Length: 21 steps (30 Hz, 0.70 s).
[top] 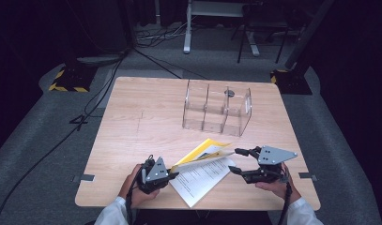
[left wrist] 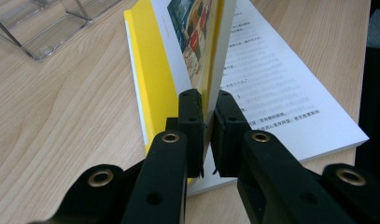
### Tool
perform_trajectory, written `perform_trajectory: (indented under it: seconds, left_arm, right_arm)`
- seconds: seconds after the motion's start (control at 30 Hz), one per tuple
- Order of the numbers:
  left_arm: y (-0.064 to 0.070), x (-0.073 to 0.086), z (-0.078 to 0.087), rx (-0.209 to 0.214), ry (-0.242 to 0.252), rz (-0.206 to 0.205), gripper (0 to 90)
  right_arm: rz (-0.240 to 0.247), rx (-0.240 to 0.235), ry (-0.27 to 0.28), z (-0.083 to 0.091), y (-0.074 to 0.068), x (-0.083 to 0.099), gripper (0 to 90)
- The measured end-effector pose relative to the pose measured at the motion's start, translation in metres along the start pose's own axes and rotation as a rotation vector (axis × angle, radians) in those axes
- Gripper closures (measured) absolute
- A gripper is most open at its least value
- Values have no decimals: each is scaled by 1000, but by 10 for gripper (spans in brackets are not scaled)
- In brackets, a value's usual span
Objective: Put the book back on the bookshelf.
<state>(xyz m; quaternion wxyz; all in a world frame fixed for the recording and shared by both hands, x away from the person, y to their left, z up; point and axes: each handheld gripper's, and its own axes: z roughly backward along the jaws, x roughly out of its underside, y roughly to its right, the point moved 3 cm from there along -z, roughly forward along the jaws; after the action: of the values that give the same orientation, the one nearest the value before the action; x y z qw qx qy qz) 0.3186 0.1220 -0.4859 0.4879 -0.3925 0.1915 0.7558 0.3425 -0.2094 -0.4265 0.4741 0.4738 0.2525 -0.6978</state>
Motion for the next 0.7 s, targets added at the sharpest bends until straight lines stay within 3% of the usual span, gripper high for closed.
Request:
perform_trajectory:
  seconds: [0.03,0.07,0.2,0.3,0.4,0.5,0.7]
  left_arm:
    - [0,0,0,0,0,0,835]
    - [-3,2,1,6,3,7,832]
    - [-7,3,3,12,4,7,829]
    - [-7,3,3,25,1,-2,826]
    - [-7,4,3,28,1,-5,825]
    - [-10,5,7,27,9,3,830]
    - [-16,9,10,37,9,-1,839]
  right_arm:
    - [0,0,0,0,0,0,362]
    - [38,-18,2,-4,-2,-12,351]
    - [94,-51,-6,-11,-5,-27,338]
    - [141,-75,-38,-23,-7,-37,328]
    - [159,-127,-68,-37,-7,-38,328]
    - [163,-177,-133,-49,-8,-33,325]
    - [200,-110,-267,-64,0,-14,352]
